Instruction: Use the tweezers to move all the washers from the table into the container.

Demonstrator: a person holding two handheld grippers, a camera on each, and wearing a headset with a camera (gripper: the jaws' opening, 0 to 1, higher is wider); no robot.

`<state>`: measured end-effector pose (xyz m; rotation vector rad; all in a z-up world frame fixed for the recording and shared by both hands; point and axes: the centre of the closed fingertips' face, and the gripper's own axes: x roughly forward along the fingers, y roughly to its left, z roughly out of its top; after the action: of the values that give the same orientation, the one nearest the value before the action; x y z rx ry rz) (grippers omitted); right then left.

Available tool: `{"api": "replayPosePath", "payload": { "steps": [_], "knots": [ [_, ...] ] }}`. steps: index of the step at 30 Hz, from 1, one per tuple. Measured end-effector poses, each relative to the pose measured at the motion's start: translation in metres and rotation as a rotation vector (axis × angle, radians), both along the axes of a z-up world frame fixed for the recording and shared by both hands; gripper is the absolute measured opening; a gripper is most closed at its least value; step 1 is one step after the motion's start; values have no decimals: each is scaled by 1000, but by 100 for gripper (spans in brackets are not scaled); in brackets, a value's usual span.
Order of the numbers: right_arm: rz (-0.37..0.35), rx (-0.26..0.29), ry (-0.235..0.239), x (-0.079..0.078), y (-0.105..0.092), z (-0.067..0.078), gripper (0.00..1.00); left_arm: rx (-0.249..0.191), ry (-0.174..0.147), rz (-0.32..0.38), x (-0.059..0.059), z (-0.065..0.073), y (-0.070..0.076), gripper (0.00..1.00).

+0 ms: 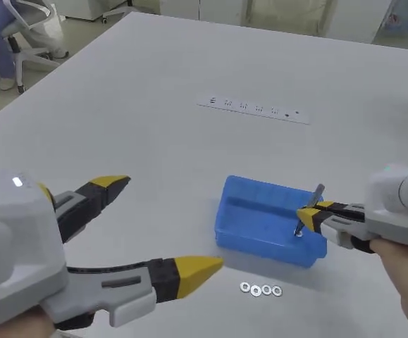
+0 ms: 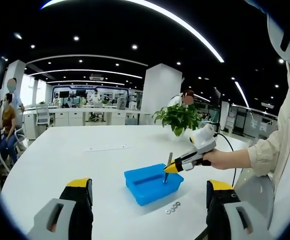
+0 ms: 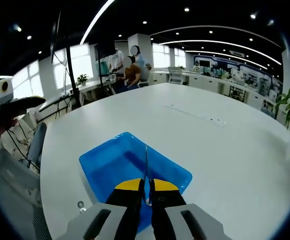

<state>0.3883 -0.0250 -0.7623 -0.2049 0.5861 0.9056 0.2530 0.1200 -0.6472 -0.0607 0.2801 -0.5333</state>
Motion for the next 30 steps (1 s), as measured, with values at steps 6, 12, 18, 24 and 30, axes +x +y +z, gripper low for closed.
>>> {"api": "replayPosePath", "payload": {
  "steps": [6, 12, 18, 24, 30],
  "knots": [
    [-9, 24, -1, 0, -2, 1, 3, 4, 7, -9, -1, -3, -3, 96],
    [-17, 44, 1, -1, -3, 4, 3, 8, 8, -18, -1, -2, -5, 96],
    [-13, 110, -27, -7, 0, 24, 3, 5, 9, -18, -1, -2, -6, 95],
    [7, 202, -59, -20, 5, 53, 2, 11, 15, -29, -1, -3, -9, 95],
    [51, 241, -57, -43, 14, 65, 2, 13, 19, -40, -1, -4, -13, 95]
  ]
}}
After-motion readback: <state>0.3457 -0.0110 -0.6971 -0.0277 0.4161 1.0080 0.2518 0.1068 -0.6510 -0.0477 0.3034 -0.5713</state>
